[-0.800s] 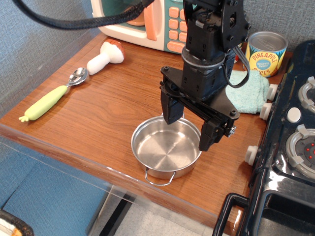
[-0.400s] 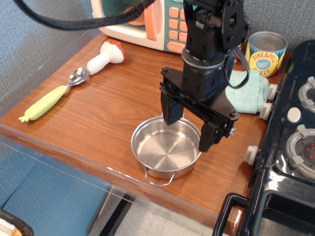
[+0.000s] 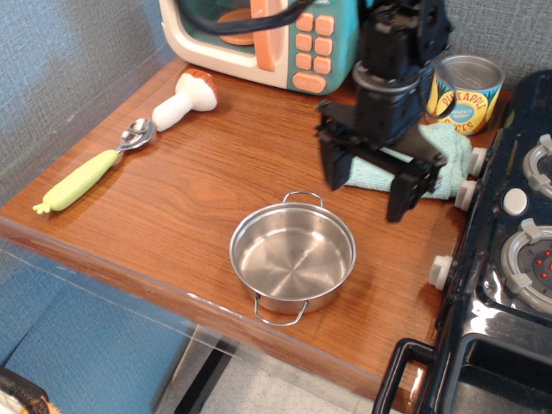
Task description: Move the towel to the middle of the table.
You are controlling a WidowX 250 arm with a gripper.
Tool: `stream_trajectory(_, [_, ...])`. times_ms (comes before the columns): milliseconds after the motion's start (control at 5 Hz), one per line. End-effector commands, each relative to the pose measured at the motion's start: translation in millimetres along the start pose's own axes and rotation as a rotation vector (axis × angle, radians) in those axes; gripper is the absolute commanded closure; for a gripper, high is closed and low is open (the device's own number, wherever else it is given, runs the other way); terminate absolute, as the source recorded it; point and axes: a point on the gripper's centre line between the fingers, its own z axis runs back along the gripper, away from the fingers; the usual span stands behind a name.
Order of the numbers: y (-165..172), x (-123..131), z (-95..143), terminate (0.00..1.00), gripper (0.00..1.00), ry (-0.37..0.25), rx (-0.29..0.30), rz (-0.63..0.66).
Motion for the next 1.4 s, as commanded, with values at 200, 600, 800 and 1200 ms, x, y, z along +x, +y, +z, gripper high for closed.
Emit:
stream_trajectory(200, [31, 91, -39, 0.0, 0.0, -0.098, 0.019, 0.16])
stream_trajectory(600, [40, 84, -62, 0.0, 0.0, -0.017, 0.026, 0.188])
stream_trajectory(800, [55, 69, -63, 0.0, 0.0, 0.017, 0.042, 0.194])
stream_trajectory(1200, [98, 35, -52, 0.0, 0.0, 0.078, 0.092, 0.173])
